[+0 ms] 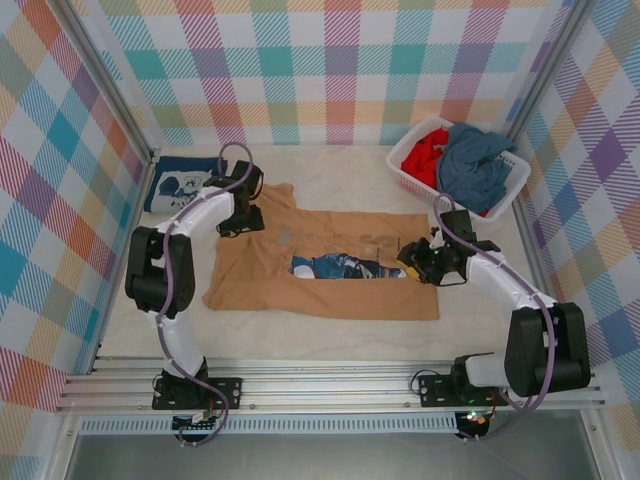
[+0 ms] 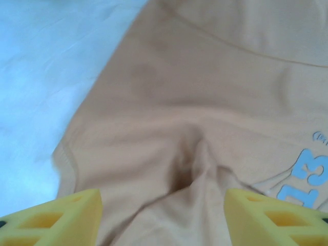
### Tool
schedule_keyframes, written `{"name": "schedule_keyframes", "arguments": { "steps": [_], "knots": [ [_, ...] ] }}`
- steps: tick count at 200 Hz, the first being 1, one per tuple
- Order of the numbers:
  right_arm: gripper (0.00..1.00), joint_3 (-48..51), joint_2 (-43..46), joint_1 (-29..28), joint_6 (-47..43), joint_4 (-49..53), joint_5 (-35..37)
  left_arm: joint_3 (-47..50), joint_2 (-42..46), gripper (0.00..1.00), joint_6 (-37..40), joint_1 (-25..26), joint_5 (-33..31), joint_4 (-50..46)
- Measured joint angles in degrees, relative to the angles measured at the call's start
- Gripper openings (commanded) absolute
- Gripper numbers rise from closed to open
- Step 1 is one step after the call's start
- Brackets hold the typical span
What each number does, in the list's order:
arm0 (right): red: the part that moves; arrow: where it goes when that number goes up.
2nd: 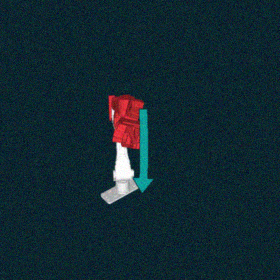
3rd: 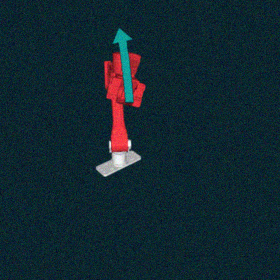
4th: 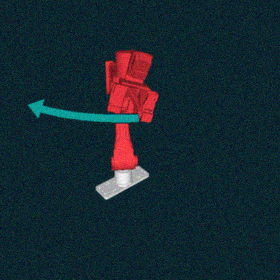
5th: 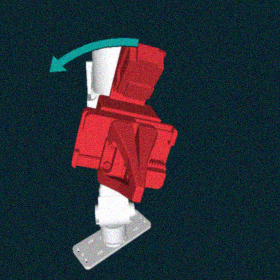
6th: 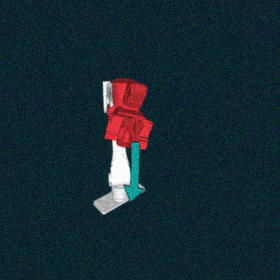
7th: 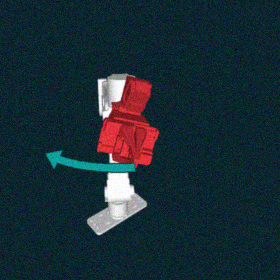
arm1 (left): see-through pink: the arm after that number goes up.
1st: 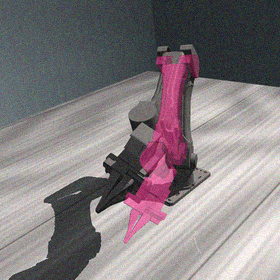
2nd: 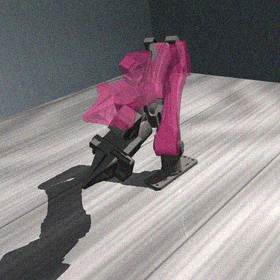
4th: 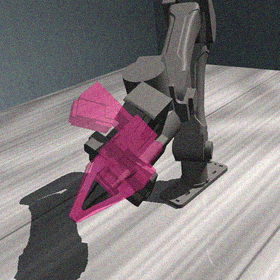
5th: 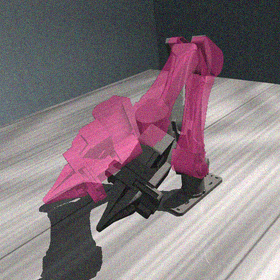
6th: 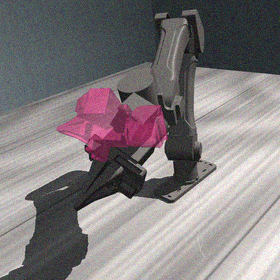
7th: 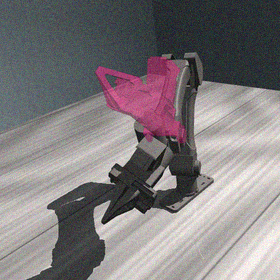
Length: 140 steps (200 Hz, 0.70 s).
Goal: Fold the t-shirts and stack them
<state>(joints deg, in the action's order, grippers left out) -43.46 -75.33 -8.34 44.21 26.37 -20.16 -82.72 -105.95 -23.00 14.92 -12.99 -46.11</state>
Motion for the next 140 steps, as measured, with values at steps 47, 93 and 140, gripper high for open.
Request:
{"name": "schedule_keyframes", "arguments": {
  "steps": [47,93,140],
  "knots": [
    [0.31,4.6,3.5,0.0,6.7,5.0,4.7,21.4,18.0,0.43,-17.1,-0.4,6.6,-3.5],
    [0.27,6.8,-3.5,0.3,10.3,6.4,6.9,28.2,10.5,0.30,-23.1,-5.5,10.5,-1.5],
    [0.24,1.0,-11.6,2.2,11.1,13.3,7.3,29.9,11.8,0.27,-22.5,-10.6,9.5,0.2]
  ]
}}
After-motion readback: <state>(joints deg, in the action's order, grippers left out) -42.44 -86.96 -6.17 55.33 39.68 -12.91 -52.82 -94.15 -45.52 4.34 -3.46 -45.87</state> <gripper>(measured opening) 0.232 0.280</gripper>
